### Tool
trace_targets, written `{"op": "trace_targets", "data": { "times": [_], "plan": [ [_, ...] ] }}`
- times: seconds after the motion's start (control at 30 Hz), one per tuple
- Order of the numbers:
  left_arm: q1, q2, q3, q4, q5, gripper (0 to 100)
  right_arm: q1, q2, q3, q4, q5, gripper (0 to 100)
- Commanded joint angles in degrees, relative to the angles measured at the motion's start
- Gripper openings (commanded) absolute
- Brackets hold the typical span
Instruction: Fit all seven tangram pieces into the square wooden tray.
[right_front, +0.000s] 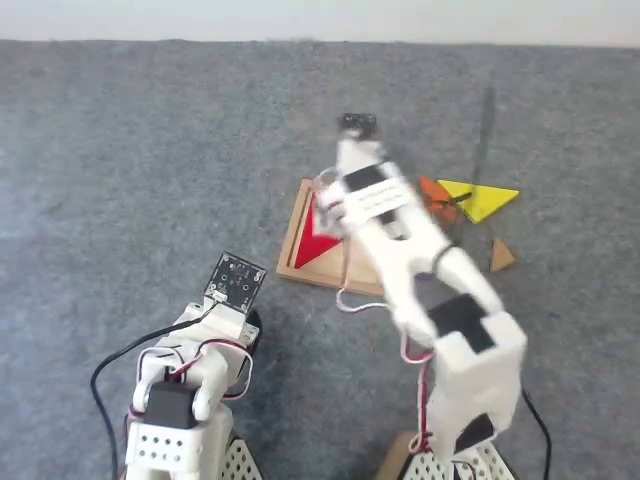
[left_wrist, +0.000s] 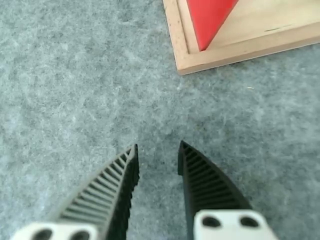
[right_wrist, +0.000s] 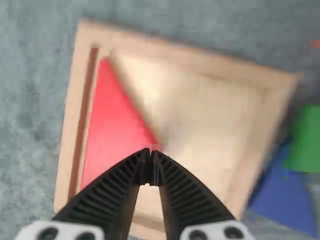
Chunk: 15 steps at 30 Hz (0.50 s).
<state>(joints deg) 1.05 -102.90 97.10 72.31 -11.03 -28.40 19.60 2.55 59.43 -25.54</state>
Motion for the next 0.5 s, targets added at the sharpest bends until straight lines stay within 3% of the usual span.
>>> {"op": "trace_targets", "data": {
  "times": [0.0,0.2,0.47],
  "plan": [
    [-0.1,-1.2,-0.7,0.2,0.4,12,6.0,-7.5,0.4,0.6,0.2,0.9],
    [-0.1,-1.2,-0.7,0.2,0.4,12,5.4,-4.4,6.7,-7.3,0.9,0.9],
    [-0.1,-1.2,-0.7,0.2,0.4,12,-0.1,2.9,2.9,-7.7,3.3,0.9]
  ]
}}
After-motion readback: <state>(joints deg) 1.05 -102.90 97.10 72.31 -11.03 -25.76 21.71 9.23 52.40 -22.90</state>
